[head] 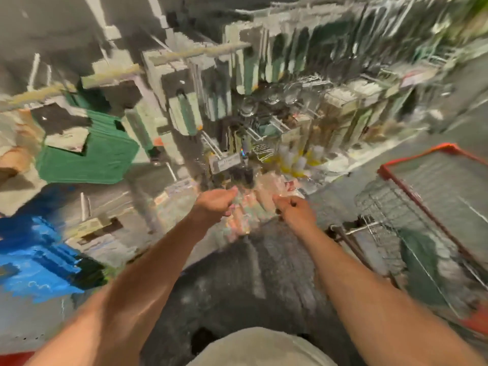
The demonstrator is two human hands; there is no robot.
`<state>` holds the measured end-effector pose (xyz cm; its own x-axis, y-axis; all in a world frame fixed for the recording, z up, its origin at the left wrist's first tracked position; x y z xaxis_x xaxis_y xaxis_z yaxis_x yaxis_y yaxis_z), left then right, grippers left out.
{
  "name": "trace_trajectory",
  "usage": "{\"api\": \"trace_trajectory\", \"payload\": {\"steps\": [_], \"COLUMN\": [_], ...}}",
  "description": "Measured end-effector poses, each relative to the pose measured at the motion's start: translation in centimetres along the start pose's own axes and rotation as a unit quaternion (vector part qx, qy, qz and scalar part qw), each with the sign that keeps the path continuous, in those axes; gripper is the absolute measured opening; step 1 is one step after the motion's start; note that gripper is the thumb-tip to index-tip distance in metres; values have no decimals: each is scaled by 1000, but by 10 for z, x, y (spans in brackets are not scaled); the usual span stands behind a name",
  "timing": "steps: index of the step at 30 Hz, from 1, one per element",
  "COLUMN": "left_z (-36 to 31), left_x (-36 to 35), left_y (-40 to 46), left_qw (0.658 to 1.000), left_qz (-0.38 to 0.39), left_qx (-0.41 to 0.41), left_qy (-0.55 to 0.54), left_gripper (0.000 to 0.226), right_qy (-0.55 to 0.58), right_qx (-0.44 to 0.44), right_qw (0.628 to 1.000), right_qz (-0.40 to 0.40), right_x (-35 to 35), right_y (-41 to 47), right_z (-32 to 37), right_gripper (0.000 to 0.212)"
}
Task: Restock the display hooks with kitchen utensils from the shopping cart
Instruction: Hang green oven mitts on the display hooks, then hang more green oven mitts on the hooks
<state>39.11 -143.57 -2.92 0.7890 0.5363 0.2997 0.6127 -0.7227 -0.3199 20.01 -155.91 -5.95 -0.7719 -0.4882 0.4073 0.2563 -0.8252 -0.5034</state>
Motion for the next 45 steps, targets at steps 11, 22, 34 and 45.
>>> {"api": "trace_trajectory", "payload": {"steps": [11, 22, 34, 45], "left_z": [-75, -82, -111, -40], "left_x": [-384, -582, -760, -852], "left_y": [-41, -26, 94, 143], "left_qw": [954, 869, 740, 710], "left_qz": [280, 409, 567, 569], "left_qx": [-48, -142, -125, 9], "left_qy": [97, 241, 339, 415], "left_gripper": [23, 28, 26, 43], "right_qy": [162, 278, 334, 323], "right_qx": [-137, -212, -351, -484], "right_qw": [956, 859, 777, 759], "right_qz": [-200, -375, -402, -293], "right_x": [316, 444, 496, 493], "right_y": [14, 48, 174, 211], "right_z": [-205, -312, -378, -495], "right_gripper": [34, 18, 32, 36]}}
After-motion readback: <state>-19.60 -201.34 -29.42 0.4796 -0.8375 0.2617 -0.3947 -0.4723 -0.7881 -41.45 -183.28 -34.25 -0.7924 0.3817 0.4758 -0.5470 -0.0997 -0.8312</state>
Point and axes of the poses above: each hand's wrist, its own y-axis towards the middle knuckle, its own x-axis out of the back of the hand, z = x × y, the point moved 5 cm from there along y, towards the middle knuckle, and after that the axes turned 10 degrees about -x, right-handed, at the moved point
